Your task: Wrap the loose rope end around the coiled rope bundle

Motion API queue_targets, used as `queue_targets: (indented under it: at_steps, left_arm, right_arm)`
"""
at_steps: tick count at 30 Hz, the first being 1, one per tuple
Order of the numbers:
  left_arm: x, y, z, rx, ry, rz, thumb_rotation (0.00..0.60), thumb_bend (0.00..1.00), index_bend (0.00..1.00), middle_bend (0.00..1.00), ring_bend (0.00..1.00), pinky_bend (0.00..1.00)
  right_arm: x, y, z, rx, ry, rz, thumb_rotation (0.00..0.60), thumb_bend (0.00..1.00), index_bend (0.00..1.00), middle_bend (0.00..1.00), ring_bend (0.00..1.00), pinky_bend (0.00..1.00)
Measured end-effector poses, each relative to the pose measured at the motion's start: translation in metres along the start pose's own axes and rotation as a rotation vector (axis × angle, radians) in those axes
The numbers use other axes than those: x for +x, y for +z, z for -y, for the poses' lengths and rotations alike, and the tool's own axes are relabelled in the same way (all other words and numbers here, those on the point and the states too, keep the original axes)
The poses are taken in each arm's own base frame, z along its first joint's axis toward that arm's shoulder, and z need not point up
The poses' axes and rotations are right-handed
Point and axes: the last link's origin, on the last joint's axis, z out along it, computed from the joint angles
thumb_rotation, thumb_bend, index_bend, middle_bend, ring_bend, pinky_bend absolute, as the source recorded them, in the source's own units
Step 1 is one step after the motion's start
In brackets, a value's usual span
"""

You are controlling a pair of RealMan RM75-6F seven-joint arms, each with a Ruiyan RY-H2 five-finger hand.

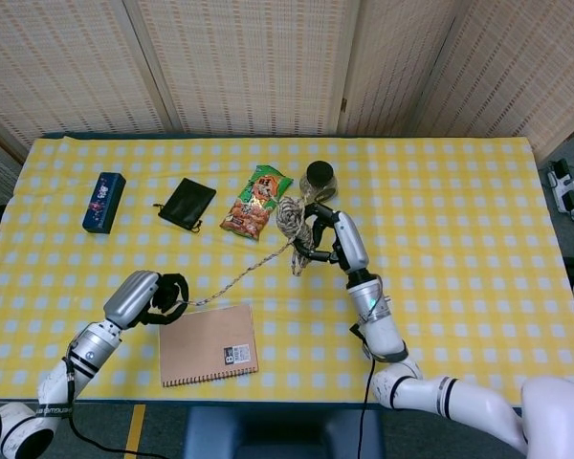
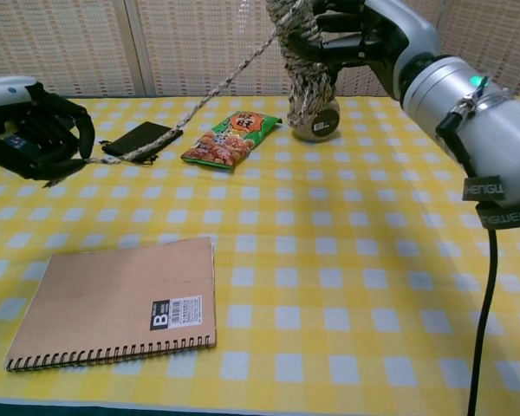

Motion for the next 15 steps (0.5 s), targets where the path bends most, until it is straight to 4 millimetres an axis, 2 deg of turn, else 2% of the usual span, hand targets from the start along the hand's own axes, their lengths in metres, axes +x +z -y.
queue_targets:
  at_steps: [7, 15]
  left_arm:
    - [-0.001, 0.009, 0.031, 0.108, 0.042, -0.004, 0.6, 0.69, 0.7, 0.86, 0.77, 0.75]
    - [0.003, 0.027, 0.048, 0.189, 0.107, -0.036, 0.6, 0.69, 0.7, 0.86, 0.76, 0.75]
  right_arm:
    - [0.017, -0.007, 0.006, 0.021, 0.06, 0.021, 0.6, 0.68, 0.85, 0.72, 0.76, 0.67]
    - [0.032, -0.021, 0.008, 0.045, 0.033, 0.085, 0.6, 0.68, 0.85, 0.72, 0.76, 0.67]
